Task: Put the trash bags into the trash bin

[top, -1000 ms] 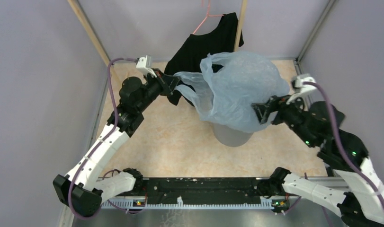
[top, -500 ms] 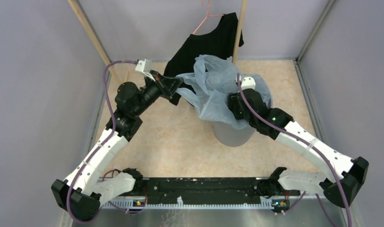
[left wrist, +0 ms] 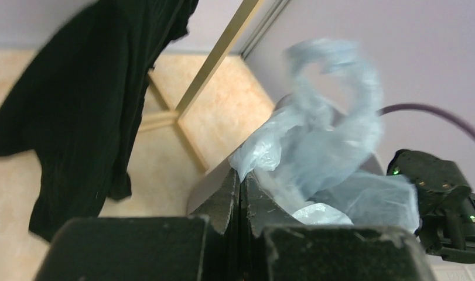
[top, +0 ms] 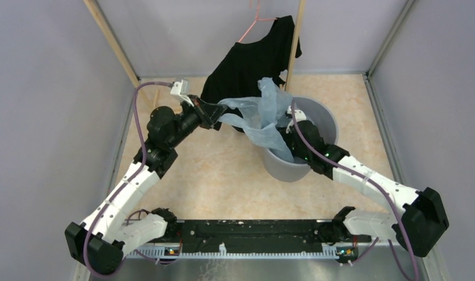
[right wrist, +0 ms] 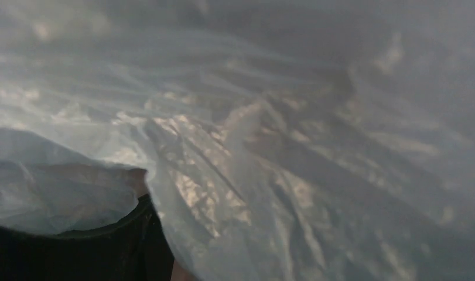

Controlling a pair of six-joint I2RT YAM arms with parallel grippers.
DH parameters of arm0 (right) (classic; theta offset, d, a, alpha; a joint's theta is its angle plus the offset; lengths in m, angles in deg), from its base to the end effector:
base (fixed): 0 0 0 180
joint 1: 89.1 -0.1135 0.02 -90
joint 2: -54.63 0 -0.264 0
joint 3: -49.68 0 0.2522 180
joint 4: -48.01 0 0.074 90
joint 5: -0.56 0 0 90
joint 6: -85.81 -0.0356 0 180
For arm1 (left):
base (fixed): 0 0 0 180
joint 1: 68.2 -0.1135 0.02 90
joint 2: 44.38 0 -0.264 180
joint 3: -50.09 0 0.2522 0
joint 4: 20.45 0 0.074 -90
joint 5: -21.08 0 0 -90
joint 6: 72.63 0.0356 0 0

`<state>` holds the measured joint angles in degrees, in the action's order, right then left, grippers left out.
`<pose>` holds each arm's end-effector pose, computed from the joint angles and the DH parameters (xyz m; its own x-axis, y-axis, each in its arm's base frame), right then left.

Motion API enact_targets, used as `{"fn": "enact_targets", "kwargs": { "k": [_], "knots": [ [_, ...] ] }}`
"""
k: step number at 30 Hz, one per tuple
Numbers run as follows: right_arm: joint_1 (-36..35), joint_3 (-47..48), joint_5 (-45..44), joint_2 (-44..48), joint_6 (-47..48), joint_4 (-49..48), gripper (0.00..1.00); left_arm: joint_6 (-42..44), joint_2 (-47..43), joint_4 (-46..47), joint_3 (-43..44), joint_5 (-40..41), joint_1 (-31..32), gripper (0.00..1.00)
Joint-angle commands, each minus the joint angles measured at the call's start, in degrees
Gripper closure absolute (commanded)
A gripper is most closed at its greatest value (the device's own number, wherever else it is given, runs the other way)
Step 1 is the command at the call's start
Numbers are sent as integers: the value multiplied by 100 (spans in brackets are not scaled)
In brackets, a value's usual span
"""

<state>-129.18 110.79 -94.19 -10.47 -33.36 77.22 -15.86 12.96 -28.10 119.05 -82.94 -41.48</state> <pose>0.1947 0.1600 0.2755 -0.6527 0.0856 -0.7527 -0.3098 0.8766 0.3682 0.2041 -0.1124 0.3941 -0.3056 -0.4414 -0.8437 0.5794 0.6169 -0.5327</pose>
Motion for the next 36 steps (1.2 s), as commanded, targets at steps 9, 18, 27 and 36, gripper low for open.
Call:
{"fn": "enact_targets", "kwargs": {
  "k": [9, 18, 27, 36],
  "knots": [
    [-577, -301, 1531, -843, -1190, -3183, 41, -457, -1412, -2040, -397, 410, -22, 100],
    [-1076, 914, 1277, -1545, -974, -2185, 34, -258, -1923, -3206, 40, 848, -26, 100],
    [-1032, 1594, -322, -64, 291, 992, 13, 330, -1823, -2550, 127, 44, -19, 100],
    [-376, 2461, 112, 732, 579, 1320, 1, 589, -1560, -2019, 149, -806, -20, 100]
  ]
}}
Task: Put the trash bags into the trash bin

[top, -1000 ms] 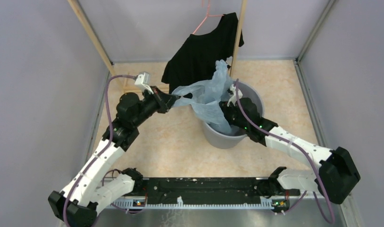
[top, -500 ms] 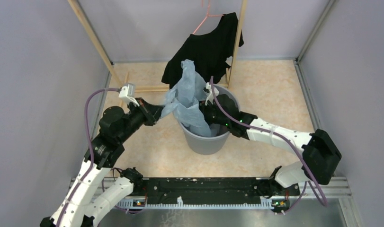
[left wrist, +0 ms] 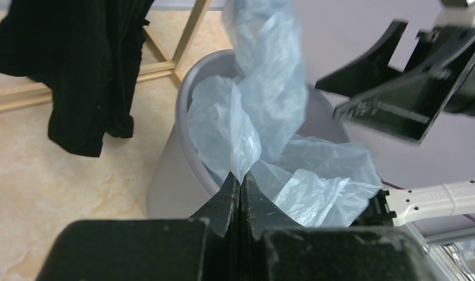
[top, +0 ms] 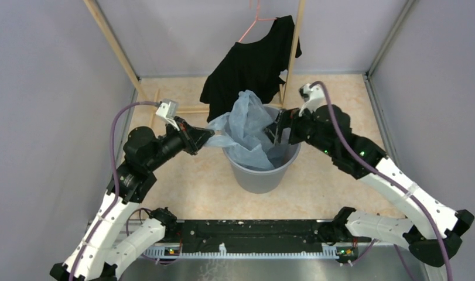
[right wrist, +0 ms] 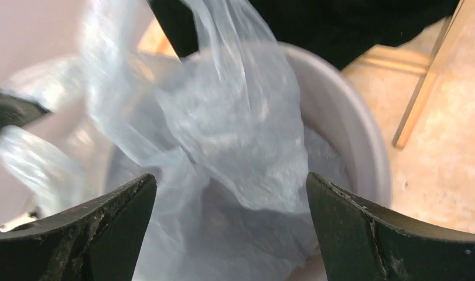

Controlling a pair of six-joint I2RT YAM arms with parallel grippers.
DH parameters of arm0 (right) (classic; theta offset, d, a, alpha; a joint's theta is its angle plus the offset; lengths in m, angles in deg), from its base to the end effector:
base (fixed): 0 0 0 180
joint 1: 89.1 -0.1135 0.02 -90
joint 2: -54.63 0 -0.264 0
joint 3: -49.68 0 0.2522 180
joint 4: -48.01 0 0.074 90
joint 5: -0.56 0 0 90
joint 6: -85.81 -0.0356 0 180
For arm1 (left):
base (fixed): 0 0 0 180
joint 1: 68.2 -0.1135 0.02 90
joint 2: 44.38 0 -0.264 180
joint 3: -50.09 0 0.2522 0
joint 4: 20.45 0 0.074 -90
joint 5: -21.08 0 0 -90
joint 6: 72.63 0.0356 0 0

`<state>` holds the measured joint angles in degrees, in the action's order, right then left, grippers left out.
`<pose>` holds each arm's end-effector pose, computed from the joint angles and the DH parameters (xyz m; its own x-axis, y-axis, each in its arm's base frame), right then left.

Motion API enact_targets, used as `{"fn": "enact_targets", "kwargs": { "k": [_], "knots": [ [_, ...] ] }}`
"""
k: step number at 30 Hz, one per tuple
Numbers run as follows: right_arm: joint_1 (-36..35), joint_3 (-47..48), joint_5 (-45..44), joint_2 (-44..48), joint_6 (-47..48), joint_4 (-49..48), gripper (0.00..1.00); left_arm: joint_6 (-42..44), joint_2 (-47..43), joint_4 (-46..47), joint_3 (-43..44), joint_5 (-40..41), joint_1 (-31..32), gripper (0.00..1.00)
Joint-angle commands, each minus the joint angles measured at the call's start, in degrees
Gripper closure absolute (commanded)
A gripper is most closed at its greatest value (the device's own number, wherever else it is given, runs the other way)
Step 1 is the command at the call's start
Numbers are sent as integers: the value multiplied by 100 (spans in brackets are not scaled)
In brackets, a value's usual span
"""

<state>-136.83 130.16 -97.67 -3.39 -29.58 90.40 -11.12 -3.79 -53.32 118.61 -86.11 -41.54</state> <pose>0.1490 0.1564 0.3965 -0.4823 0.1003 -0.8702 -0.4815 0.7995 0.3590 0.1293 -0.0767 0.3941 -0.3976 -0.3103 -0.8635 0.5713 0.6527 -0.4976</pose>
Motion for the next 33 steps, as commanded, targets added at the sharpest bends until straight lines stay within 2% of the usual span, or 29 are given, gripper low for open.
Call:
{"fn": "enact_targets", "kwargs": {
  "k": [1, 7, 11, 16, 22, 26, 29, 33],
  "knots": [
    [542, 629, 701, -26, 87, -145, 1, 25, 152, 581, 164, -566, -8, 100],
    [717, 1278, 1698, -655, -369, -893, 1, -332, 325, 902, -75, -936, -9, 100],
    [694, 1524, 2170, -1281, -502, -972, 3, -287, 340, 879, -112, -916, -7, 100],
    [540, 1440, 1840, -1633, -416, -923, 9, -257, 347, 857, -132, -908, -8, 100],
    [265, 1363, 1758, -1870, -413, -1198, 10, -262, 408, 874, -165, -954, -9, 100],
    [237, 1212, 1922, -2011, -538, -1427, 29, -271, 385, 844, -143, -905, -3, 100],
    [237, 760, 1970, -1796, -729, -1961, 49, -210, 317, 666, -88, -678, -2, 100],
    [252, 572, 1630, -1339, -638, -1942, 85, -48, 233, 186, 62, -257, -10, 100]
  ]
}}
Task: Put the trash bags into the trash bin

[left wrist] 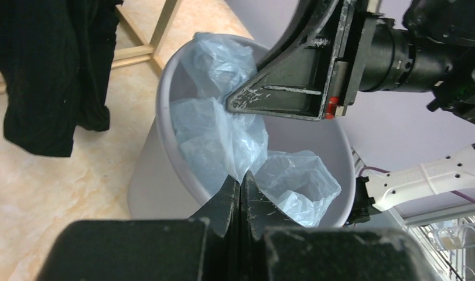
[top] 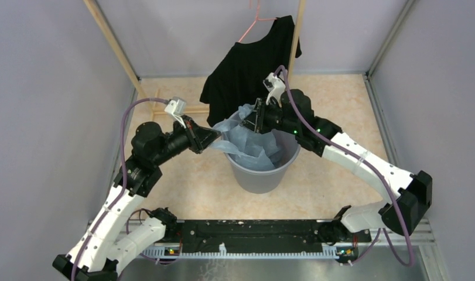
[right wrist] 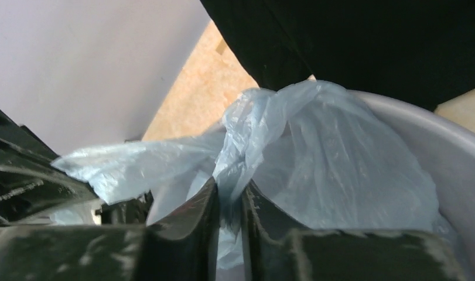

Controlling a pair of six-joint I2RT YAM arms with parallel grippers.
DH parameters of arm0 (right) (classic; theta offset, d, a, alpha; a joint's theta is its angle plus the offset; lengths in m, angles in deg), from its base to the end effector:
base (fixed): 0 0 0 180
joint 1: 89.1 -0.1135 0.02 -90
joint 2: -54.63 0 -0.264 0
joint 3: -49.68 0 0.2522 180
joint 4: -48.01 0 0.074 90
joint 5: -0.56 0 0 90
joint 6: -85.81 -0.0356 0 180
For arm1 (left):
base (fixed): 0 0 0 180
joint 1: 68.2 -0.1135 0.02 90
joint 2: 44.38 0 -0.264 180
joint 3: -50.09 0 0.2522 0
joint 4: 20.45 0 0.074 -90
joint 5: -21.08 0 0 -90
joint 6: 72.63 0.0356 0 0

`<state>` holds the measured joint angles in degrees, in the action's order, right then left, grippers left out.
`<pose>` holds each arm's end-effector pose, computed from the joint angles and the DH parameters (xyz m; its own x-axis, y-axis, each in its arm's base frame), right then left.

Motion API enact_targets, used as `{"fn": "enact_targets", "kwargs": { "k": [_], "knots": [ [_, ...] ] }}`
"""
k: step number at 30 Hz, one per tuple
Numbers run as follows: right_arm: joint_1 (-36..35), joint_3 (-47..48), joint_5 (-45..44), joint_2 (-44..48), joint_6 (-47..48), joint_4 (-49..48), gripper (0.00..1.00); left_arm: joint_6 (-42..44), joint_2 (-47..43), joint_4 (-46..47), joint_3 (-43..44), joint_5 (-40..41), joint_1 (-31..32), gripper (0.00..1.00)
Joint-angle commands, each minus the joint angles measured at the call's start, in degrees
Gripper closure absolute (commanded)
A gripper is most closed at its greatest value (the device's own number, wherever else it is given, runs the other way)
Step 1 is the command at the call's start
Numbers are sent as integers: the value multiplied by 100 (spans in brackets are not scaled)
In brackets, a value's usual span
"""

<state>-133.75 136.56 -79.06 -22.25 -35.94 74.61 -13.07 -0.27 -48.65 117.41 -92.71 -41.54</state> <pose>0.2181 0.2245 0.3833 -0.6012 0.1336 -0.7878 -0.5853 0.5975 0.5481 0.1441 -0.0884 0.3874 -0.4570 -0.2893 -0.8411 0.6242 0.5693 -0.5350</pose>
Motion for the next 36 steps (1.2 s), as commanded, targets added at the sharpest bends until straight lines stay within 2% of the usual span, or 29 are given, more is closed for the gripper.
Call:
{"fn": "enact_targets", "kwargs": {
  "k": [1, 3, 8, 12, 16, 27, 33, 36],
  "knots": [
    [-56, -25, -303, 683, 87, -209, 91, 179, -137, -432, 235, 540, -10, 100],
    [-53, 10, -412, 1140, 251, 156, 100, 218, -178, -785, 330, 979, -9, 100],
    [-45, -408, -769, 2424, 551, 1230, 100, 487, -321, -1694, 414, 1400, -12, 100],
    [-45, -712, -1378, 3357, 529, 2245, 100, 515, -578, -2062, 270, 1394, -10, 100],
    [-45, -929, -1497, 4051, 255, 2697, 100, 432, -738, -2244, 210, 1239, -7, 100],
    [-45, -1189, -2042, 4848, -517, 3936, 100, 109, -1199, -2399, -236, 758, -11, 100],
    [-44, -897, -3625, 4977, -1448, 5119, 100, 117, -1298, -2608, -368, 1087, -8, 100],
    [-45, -1106, -4001, 5036, -1741, 4932, 100, 126, -1246, -2702, -417, 1364, -9, 100]
  ]
}}
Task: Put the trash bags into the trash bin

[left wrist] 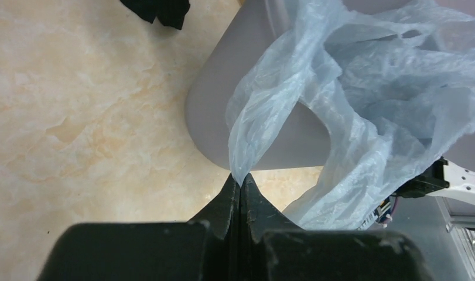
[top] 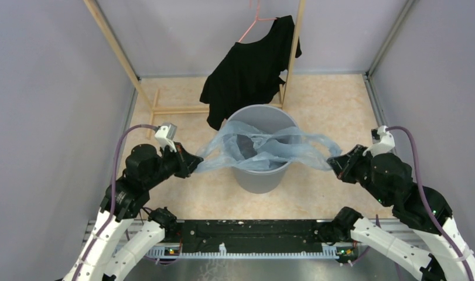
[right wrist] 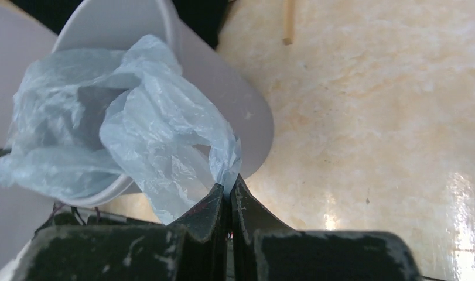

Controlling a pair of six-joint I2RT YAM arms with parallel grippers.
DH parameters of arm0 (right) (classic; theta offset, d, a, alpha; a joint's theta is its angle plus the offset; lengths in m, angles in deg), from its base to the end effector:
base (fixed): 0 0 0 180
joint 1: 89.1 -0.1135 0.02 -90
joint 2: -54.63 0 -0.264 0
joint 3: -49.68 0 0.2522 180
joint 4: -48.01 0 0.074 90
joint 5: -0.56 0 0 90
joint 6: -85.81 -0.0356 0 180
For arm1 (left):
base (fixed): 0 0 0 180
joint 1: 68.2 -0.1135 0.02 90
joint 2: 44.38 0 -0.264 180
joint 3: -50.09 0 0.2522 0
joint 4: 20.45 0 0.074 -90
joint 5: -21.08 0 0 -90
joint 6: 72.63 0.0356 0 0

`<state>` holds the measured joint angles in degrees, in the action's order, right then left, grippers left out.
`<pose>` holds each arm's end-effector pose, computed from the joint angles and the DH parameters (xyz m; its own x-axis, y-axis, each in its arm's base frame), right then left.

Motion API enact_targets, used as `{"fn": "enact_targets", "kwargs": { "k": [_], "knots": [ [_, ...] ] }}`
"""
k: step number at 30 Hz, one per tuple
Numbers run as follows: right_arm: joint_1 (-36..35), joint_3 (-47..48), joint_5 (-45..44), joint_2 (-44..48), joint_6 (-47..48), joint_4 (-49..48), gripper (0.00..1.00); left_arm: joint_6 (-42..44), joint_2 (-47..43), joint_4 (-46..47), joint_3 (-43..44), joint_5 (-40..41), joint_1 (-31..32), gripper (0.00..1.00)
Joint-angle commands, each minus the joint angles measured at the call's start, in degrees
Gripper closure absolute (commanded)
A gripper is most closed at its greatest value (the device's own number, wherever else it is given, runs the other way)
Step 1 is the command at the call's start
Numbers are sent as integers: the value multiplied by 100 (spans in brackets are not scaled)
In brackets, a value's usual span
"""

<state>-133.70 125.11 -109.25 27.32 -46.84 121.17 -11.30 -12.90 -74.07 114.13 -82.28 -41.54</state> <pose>0.0449 0.0273 0.3769 -0.5211 0.3813 -0.7636 -0.1209 0.8526 0.5083 0.0935 -0.0562 0.3481 -0.5837 -0.2293 -0.7790 0.3980 0.7554 -0.5206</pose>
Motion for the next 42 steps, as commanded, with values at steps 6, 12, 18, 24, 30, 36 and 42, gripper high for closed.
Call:
{"fn": "enact_targets", "kwargs": {
  "k": [6, 12, 18, 24, 30, 36, 42],
  "knots": [
    [-49, -143, -2182, 94, -277, -498, 100, -43, 42, -152, -298, 696, -7, 100],
    [-44, -364, -2235, -618, 1135, -2124, 100, -55, 45, 105, -388, 470, -18, 100],
    [255, -511, -1883, -1300, 1634, -2707, 100, -236, -42, 438, -606, 212, -10, 100],
    [410, -81, -912, -1157, 1504, -2196, 87, -377, 71, 507, -543, 4, -4, 100],
    [415, 127, 114, -723, 1315, -1868, 38, -519, 23, 553, -503, 5, -4, 100],
    [415, -153, 1590, -691, 1303, -1662, 3, -526, 15, 425, -469, 104, -6, 100],
    [408, -723, 2030, -382, 1004, -2532, 1, -549, 20, 417, -365, 59, -12, 100]
  ]
}}
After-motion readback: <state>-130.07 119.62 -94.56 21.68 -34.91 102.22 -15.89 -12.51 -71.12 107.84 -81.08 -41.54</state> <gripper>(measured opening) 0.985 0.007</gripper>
